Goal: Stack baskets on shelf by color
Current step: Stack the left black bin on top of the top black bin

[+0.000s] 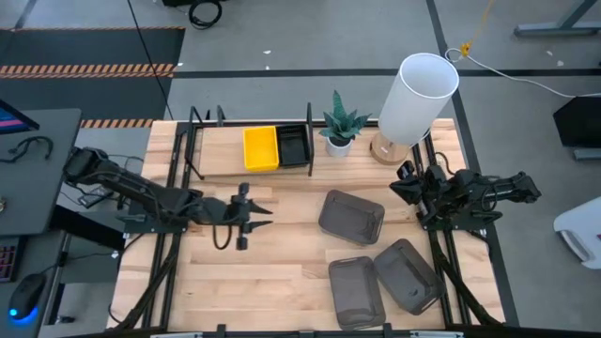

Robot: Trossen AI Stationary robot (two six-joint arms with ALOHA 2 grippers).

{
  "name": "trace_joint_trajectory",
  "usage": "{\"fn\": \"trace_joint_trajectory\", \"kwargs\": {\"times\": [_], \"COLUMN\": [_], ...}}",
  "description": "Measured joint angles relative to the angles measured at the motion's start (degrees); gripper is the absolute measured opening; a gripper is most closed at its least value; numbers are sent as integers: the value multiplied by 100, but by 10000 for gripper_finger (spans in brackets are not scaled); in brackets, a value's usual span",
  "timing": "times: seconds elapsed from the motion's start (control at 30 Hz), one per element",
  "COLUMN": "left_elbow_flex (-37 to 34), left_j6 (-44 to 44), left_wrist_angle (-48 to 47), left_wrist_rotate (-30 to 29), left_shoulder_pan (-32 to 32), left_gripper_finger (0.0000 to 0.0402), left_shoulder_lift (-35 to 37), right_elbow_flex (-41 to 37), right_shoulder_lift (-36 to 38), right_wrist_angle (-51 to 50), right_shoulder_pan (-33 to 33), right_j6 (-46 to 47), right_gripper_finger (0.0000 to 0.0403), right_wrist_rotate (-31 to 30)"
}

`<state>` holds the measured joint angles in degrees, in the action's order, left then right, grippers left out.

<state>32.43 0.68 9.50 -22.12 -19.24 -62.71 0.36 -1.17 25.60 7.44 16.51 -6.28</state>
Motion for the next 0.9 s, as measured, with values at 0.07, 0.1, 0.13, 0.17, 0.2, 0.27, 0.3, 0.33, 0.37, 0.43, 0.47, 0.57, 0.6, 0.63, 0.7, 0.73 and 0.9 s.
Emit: {"fn": "trace_joint_trajectory", "kwargs": {"times": [0.07,0.1,0.13,0.17,0.2,0.27,0.3,0.33,0.37,0.43,0.47,0.57,0.6,0.63,0.7,0.73,0.9], "left_elbow_flex": [-255,-392,-535,-687,-832,-1064,-1147,-1225,-1288,-1399,-1465,-1685,-1761,-1844,-1977,-2025,-2216], "left_j6": [143,208,288,350,423,609,683,778,831,908,916,917,912,888,801,774,559], "left_wrist_angle": [53,93,161,261,358,460,482,489,487,504,505,503,528,553,636,648,620], "left_wrist_rotate": [-151,-240,-343,-441,-551,-779,-859,-924,-976,-1115,-1211,-1610,-1733,-1856,-1981,-2010,-2008], "left_shoulder_pan": [-170,-269,-374,-481,-591,-787,-872,-952,-1028,-1182,-1269,-1544,-1622,-1689,-1767,-1767,-1539], "left_gripper_finger": [117,117,117,116,116,117,117,116,116,116,116,116,117,116,116,116,109], "left_shoulder_lift": [218,329,436,536,642,830,902,986,1056,1179,1244,1509,1617,1738,1985,2114,2665], "right_elbow_flex": [-2,-2,-2,-2,-2,-2,-2,0,-1,-2,-2,-2,-2,-2,-2,0,270], "right_shoulder_lift": [2,2,1,2,2,2,2,-8,-54,-199,-327,-808,-986,-1167,-1538,-1718,-2764], "right_wrist_angle": [319,458,610,761,897,988,948,894,830,630,572,528,536,576,611,612,608], "right_shoulder_pan": [-2,-1,0,-4,-9,-9,-11,-11,-13,-11,-11,-11,-11,-11,-6,-5,0], "right_j6": [310,406,435,426,394,302,307,349,423,615,766,1282,1396,1500,1653,1721,1910], "right_gripper_finger": [27,27,27,27,27,27,27,27,27,27,27,27,27,27,27,27,27], "right_wrist_rotate": [-4,-4,-9,-59,-210,-723,-1028,-1266,-1460,-1679,-1708,-1716,-1713,-1705,-1685,-1667,-1577]}}
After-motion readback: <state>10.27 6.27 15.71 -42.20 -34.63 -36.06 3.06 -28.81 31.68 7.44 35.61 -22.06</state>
